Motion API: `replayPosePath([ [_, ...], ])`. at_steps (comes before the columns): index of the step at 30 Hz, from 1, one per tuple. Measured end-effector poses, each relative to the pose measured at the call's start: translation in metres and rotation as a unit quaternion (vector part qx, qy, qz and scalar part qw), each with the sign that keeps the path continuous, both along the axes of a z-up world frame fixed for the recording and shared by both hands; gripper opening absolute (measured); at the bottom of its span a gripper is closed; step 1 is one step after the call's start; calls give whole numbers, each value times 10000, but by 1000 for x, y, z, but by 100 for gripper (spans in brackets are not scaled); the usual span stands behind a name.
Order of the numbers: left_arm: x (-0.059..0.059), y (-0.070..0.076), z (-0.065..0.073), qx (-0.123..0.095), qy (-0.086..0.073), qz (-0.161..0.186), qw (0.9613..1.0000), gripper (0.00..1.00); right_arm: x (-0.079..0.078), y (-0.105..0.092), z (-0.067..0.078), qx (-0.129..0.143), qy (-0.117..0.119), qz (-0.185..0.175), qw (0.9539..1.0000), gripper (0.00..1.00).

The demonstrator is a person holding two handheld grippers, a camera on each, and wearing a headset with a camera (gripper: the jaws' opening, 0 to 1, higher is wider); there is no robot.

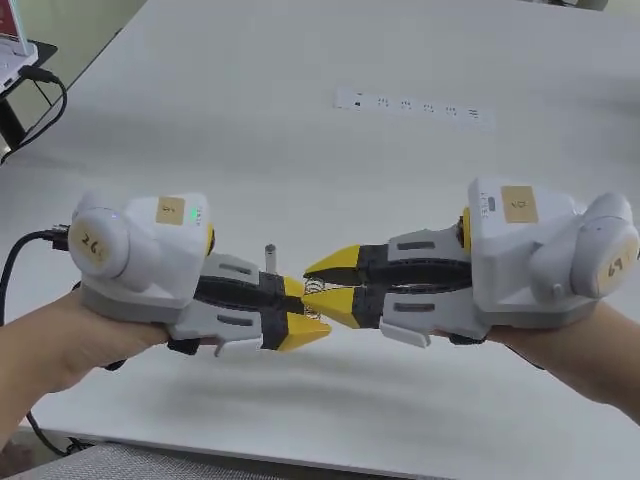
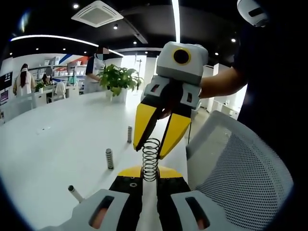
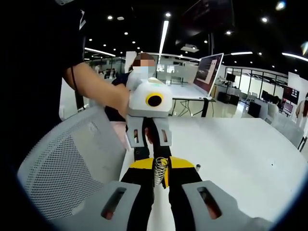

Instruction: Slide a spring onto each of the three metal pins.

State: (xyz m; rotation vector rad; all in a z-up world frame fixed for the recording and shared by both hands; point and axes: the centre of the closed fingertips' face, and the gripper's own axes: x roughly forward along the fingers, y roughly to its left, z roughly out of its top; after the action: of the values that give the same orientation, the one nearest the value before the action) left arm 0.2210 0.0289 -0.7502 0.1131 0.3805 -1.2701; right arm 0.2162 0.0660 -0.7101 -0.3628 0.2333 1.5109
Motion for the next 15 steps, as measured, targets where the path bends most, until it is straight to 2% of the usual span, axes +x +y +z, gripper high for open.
replayPosePath([
  [4,1,0,1,-20,16,31,10000,2,1,0,1,1,-17,-11,10000,7],
  [8,3,1,5,-104,59,89,9999,2,3,0,5,11,-130,-2,9999,7],
  [11,5,1,8,-166,74,148,9997,2,3,0,9,-39,-381,43,9993,7],
  [15,6,1,10,-212,121,183,9995,2,4,1,10,-73,-489,67,9988,7],
])
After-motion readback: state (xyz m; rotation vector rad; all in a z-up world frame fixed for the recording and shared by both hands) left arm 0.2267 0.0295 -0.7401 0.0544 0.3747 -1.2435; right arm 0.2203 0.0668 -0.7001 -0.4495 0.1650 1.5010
